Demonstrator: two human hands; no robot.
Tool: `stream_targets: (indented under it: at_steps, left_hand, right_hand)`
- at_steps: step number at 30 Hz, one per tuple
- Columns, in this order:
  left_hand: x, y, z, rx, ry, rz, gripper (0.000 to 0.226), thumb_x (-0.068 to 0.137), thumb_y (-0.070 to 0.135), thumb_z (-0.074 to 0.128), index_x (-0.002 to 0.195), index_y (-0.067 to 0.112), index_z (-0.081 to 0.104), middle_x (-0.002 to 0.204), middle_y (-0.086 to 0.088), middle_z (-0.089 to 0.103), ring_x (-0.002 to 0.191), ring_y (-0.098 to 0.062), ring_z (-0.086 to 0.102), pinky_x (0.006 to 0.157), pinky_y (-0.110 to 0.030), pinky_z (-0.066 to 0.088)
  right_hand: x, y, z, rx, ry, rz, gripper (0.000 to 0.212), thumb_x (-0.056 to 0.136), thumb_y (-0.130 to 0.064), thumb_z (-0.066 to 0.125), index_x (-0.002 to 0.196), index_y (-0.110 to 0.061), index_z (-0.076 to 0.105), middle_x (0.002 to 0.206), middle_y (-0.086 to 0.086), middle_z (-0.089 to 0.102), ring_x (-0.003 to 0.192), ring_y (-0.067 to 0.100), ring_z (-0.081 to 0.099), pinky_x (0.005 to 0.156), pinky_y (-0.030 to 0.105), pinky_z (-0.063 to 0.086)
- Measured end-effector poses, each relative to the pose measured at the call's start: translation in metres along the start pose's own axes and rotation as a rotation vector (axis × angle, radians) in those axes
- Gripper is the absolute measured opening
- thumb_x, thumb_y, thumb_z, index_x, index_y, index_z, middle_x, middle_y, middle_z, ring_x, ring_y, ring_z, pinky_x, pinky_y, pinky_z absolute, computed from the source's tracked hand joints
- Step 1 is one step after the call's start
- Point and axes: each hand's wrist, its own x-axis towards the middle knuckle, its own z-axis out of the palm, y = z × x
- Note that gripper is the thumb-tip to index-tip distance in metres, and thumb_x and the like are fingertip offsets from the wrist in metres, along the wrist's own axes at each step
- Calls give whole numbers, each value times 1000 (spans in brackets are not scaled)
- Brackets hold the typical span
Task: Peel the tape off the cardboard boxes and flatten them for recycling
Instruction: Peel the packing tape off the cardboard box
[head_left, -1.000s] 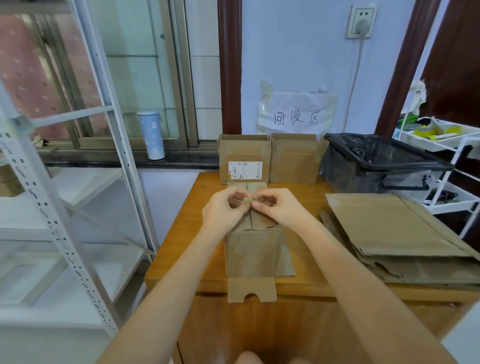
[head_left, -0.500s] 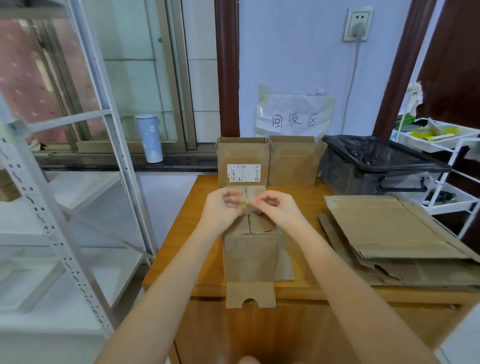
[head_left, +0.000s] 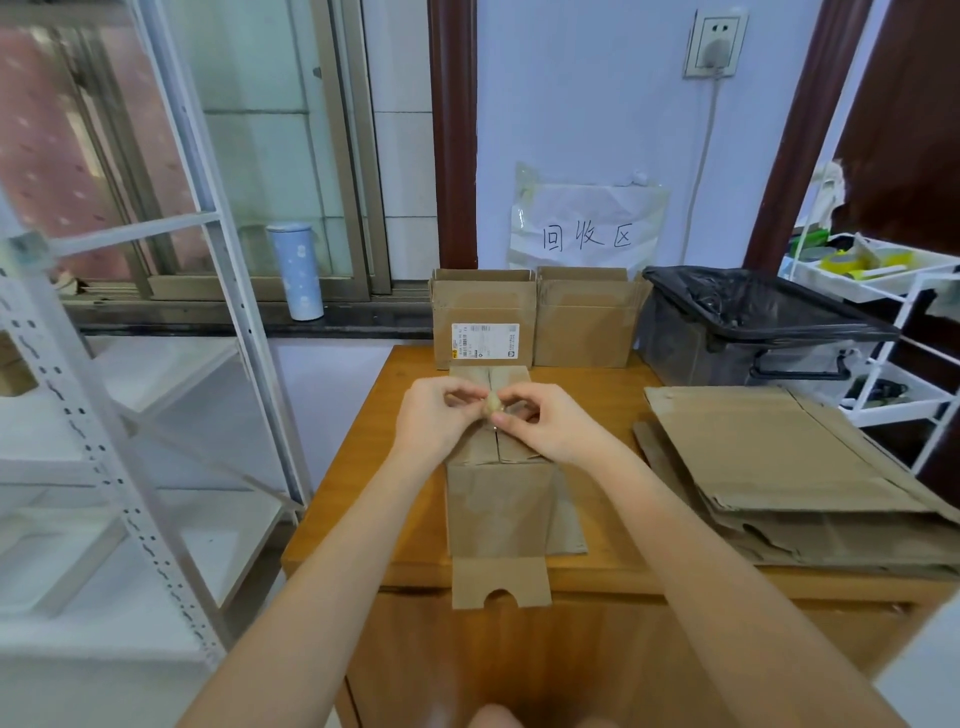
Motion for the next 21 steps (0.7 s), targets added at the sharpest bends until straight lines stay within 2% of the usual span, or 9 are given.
stream_targets:
  at_steps: [3,7,9,11,13,16,21]
  left_hand:
    - [1,1,-6,9,-83,7,17,84,13,71,101,17,74,90,7,67,82,1,58,70,-11,44]
    - [0,4,-20,-108,-326,5,41,89,-9,52,121,14,64,108,5,65,98,-1,60,84,-12,49]
    - [1,10,-20,-89,-341,5,33,93,4,55,122,17,62,109,9,63,100,-1,58,77,-9,47]
    - [3,13,-15,-30,-281,-6,26,93,25,60,118,19,59,105,13,60,100,-2,56,73,-10,45]
    - [6,10,-8,81,-240,-9,27,93,37,58,116,23,56,104,13,59,98,-4,56,81,-20,47]
    - [10,4,-3,205,-258,32,23,95,40,52,108,26,65,102,11,64,99,-10,59,90,-41,50]
    - [9,4,-4,103,-214,44,16,84,34,70,97,24,70,95,8,70,94,-9,63,90,-42,51]
  right_hand:
    - [3,2,3,-41,36,19,11,86,-26,68,92,-31,61,88,-18,61,74,-1,54,89,42,50]
    - [6,-1,2,-45,108,36,27,84,-20,70,78,-37,50,82,-17,56,68,2,48,81,40,51]
    - [8,-4,0,-115,115,13,23,85,-20,68,81,-31,49,80,-15,55,69,5,49,75,35,48]
    - [11,-10,-1,-191,108,-20,17,85,-19,65,85,-26,49,80,-13,56,73,10,52,70,32,46]
    - [12,-16,-2,-272,90,-45,16,84,-19,62,87,-27,48,85,-11,59,79,14,54,71,32,45]
    - [14,-19,-6,-325,70,-52,15,85,-22,62,87,-31,49,92,-10,62,86,14,56,74,32,47]
    - [17,-10,-13,-122,-7,7,23,78,-22,70,81,-32,50,83,-10,64,82,15,63,80,39,52]
